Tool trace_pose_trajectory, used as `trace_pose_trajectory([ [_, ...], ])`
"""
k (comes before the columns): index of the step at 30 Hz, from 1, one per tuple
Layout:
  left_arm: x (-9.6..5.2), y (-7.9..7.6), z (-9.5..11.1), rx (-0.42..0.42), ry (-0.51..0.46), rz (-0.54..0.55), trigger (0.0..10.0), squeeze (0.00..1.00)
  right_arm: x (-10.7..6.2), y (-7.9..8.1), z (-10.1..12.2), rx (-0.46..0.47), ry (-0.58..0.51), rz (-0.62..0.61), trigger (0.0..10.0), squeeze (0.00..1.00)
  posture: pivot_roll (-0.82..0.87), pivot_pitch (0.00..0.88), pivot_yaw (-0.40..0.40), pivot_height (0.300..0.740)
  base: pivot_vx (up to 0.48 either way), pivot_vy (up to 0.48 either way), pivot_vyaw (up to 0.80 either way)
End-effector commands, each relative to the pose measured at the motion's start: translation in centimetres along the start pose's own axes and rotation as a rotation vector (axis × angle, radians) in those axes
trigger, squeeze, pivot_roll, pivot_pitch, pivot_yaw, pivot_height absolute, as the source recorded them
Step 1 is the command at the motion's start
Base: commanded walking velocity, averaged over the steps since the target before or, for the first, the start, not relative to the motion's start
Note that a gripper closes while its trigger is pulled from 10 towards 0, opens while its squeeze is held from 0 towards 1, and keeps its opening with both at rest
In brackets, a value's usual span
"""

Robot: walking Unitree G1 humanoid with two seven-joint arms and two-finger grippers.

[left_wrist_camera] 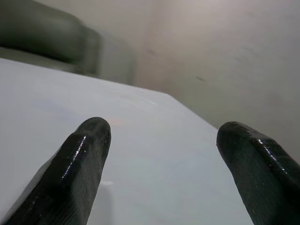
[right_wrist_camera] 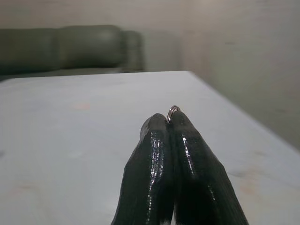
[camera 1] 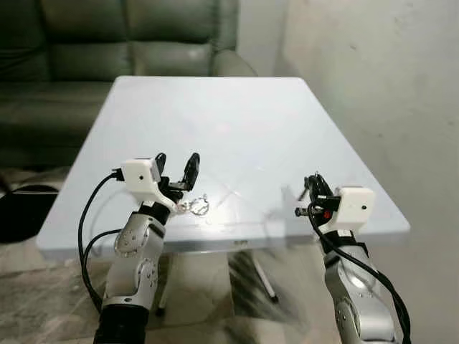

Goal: Hang keys on a hook

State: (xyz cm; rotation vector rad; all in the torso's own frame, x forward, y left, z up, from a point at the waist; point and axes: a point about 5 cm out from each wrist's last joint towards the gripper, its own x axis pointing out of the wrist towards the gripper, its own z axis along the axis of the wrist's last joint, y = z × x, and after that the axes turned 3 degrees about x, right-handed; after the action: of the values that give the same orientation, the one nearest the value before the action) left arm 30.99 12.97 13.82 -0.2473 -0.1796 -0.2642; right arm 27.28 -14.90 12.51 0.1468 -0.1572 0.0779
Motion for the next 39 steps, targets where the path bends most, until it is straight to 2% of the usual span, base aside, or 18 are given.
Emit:
trace_pose_trajectory([
  [1,0.5,-0.8,0.0,-0.006,0.004,-0.023,10.0,0.0,-0.1,-0.7,-0.1,-0.012,0.013,-0.02,10.0,0.0,-0.02,0.0,-0.035,0.74,0.0,0.0,-0.77],
  [12,0.6,-0.9,-0.1,-0.021,0.008,-0.017,10.0,0.0,0.0,-0.6,0.0,-0.013,0.014,-0.013,10.0,0.0,-0.02,0.0,-0.036,0.74,0.0,0.0,-0.77],
  [22,0.7,-0.9,-0.2,-0.022,0.013,-0.019,10.0,0.0,0.0,-0.5,0.1,-0.012,0.015,-0.014,10.0,0.0,-0.02,0.0,-0.04,0.74,0.0,0.466,-0.77],
  [33,0.8,-2.0,-0.7,-0.014,0.034,-0.085,10.0,0.0,-0.3,-0.5,0.1,-0.014,0.023,-0.015,10.0,0.0,-0.03,0.0,-0.05,0.74,0.0,0.0,-0.76],
  [39,0.8,-1.9,-0.6,-0.048,0.028,-0.061,10.0,0.0,-0.5,-0.4,0.1,-0.009,0.027,-0.026,10.0,0.0,-0.04,0.0,-0.045,0.74,0.0,0.0,-0.77],
])
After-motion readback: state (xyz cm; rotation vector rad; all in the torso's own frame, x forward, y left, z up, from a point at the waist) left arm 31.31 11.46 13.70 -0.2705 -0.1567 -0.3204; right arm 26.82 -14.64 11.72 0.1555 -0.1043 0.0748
